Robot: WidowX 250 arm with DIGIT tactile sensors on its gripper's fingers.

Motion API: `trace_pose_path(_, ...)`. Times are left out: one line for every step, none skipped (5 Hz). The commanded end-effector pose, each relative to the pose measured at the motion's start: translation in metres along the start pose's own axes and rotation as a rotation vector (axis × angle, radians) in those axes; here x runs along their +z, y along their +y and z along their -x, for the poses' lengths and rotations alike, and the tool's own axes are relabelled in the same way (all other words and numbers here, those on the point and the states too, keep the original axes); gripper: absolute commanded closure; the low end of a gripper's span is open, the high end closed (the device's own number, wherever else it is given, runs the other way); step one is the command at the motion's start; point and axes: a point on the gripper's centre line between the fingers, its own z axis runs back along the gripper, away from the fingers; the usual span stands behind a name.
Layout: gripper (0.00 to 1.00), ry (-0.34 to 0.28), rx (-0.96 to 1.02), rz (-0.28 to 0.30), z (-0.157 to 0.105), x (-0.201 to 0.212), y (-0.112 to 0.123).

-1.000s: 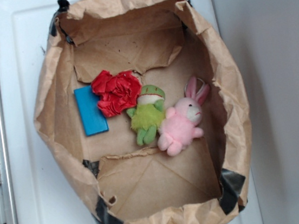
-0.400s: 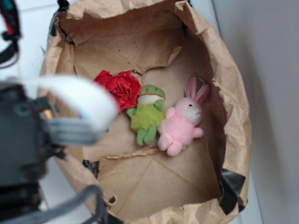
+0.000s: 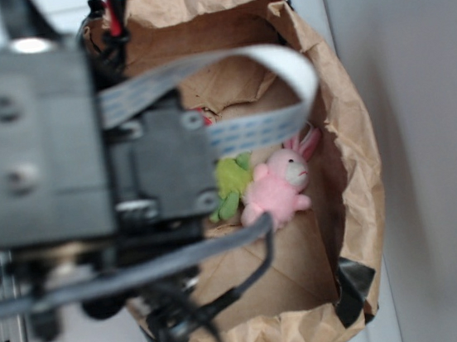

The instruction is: Grab the green animal.

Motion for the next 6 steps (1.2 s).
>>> trace_pose_path(0.00,-0.271,0.321,0.060,-0.029,-0.006,0.005)
trace_pose_path(0.00,-0.323,0.423,0.026,-0.039,-0.018,0.005)
trace_pose_path(0.00,-0.333,0.517,-0.044,-0.037,-0.039,0.012)
trace_pose_path(0.00,-0.312,0.527,-0.076,-0.030,-0.055,0.014)
trace_pose_path(0.00,-0.312,0.527,-0.076,-0.030,-0.055,0.014)
trace_pose_path(0.00,-0.312,0.527,-0.076,-0.030,-0.055,0.014)
